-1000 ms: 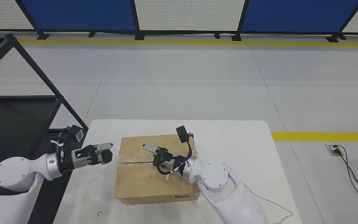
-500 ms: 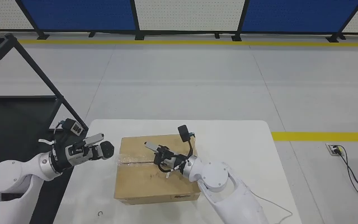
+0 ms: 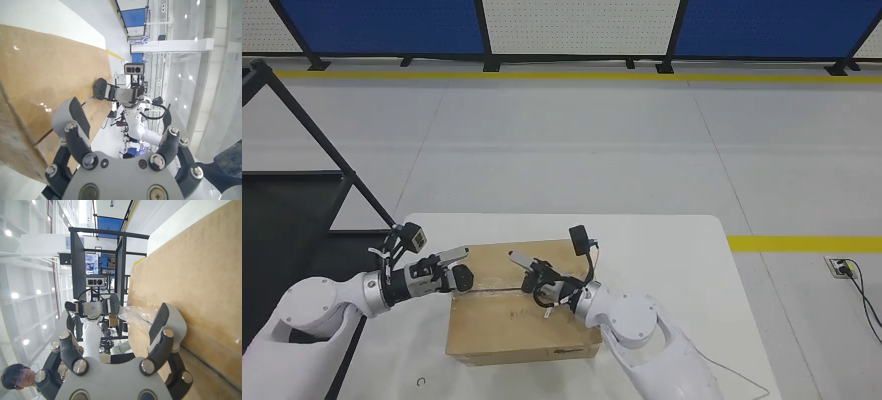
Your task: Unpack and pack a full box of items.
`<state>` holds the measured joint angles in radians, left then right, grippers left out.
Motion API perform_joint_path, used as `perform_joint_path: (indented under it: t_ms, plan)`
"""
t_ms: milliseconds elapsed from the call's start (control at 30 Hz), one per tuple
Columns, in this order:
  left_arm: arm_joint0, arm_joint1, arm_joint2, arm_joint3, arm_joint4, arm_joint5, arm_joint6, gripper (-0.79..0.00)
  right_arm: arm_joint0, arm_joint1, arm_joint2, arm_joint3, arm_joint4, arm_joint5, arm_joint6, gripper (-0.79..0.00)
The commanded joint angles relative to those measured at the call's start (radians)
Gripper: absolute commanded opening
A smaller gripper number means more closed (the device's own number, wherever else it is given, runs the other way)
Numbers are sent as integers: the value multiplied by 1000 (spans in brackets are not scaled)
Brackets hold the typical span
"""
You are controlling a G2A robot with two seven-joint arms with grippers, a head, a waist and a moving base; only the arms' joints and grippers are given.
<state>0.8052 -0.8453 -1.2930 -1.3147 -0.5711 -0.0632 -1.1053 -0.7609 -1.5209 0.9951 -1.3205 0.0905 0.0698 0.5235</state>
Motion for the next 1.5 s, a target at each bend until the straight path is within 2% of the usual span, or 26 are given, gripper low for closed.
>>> perform_joint_path:
  t_ms: [0,533,700,833,1000,1033,1067,1100,1200,1267,1467]
  plan:
    - [-1,-1,3,15,6,3,-5,0,0,0,2,-2,-1,-1,2,0]
    - [28,6,-46,51,45,-21,47,0,12,-5,-3,-6,2,-14,9,0]
    - [47,6,-86,42,-35,-61,49,0,10,-5,2,-10,1,-14,-6,0]
    - [74,7,-154,35,-160,-111,43,0,10,-5,2,-10,1,-14,-6,0]
    - [131,2,-228,24,-317,-177,93,0,10,-11,-25,-26,-11,0,-14,0]
    - [143,1,-238,22,-331,-193,107,0,19,-15,-40,-25,-11,6,-16,-135]
    - [154,0,-245,17,-339,-210,121,0,30,-20,-53,-21,-6,8,-20,-631]
    - [165,-2,-251,11,-351,-226,134,0,45,-26,-67,-13,-1,13,-22,-785]
    - [200,-8,-268,-8,-382,-270,176,0,94,-44,-111,18,3,32,-37,-785]
    - [224,-12,-269,-27,-395,-275,198,0,130,-58,-145,40,-25,85,-86,-785]
    - [228,-12,-269,-30,-394,-273,202,0,135,-61,-150,43,-26,95,-91,-785]
